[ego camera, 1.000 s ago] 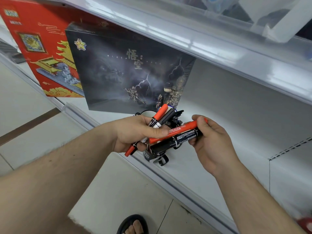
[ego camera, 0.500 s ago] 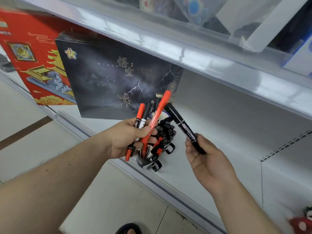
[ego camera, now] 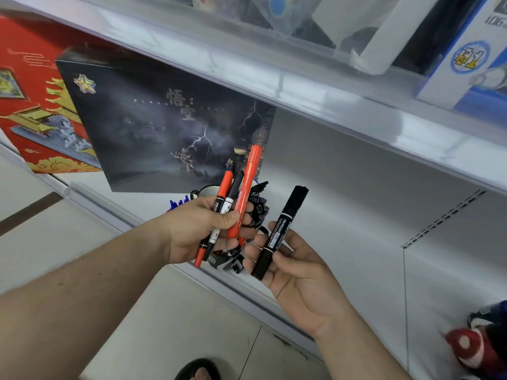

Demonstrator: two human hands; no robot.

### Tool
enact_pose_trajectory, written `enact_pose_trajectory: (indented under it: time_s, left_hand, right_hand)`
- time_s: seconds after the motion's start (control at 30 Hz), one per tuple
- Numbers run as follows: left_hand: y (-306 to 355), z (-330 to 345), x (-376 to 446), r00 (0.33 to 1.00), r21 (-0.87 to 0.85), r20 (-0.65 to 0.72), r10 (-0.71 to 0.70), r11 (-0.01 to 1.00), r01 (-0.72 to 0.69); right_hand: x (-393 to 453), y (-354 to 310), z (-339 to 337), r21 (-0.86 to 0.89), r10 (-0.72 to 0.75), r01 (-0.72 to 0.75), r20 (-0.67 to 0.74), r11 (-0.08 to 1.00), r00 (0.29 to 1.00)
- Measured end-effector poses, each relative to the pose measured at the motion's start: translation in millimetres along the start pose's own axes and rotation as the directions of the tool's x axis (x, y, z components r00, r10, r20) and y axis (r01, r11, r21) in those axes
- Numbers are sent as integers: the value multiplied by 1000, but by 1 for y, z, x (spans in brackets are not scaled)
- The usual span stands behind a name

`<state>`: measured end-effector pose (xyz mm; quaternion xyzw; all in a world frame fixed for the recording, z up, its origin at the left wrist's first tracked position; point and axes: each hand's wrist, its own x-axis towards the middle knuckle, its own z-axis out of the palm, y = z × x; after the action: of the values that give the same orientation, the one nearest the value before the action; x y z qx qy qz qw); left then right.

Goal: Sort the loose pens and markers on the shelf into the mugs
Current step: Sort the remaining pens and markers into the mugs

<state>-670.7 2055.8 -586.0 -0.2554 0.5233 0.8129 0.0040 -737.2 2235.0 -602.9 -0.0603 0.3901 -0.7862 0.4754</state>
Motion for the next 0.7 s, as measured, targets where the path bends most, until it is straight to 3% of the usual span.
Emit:
enact_pose_trajectory:
  time_s: [0.17,0.27,0.37,0.47,0.57,0.63,0.7]
  left_hand:
    - [-3,6,0,999,87,51,-11,996,6]
    - [-5,4,0,998,103,69,-5,995,-2]
    - [-9,-2,3,998,197,63,-16,980,3]
    - [-12,-7,6,999,297,33,-38,954,27]
    - [-15,-8,5,996,346,36,-76,936,59]
    - [-13,-7,5,996,385,15,-88,920,76]
    - [-8,-15,8,993,412,-109,-44,907,86]
  right_hand:
    - [-3,-3,-7,-67,28,-26,32,997,999]
    - [-4,-4,-6,-100,26,-35,-92,994,995]
    - [2,-10,-6,-254,-155,74,-313,964,937]
    - [7,-26,-4,-537,-385,144,-369,831,846]
    - [17,-34,6,-627,-436,194,-259,755,862]
    - [28,-33,9,-757,-483,180,-197,628,853]
    - [38,-33,5,-860,-557,172,-147,480,817]
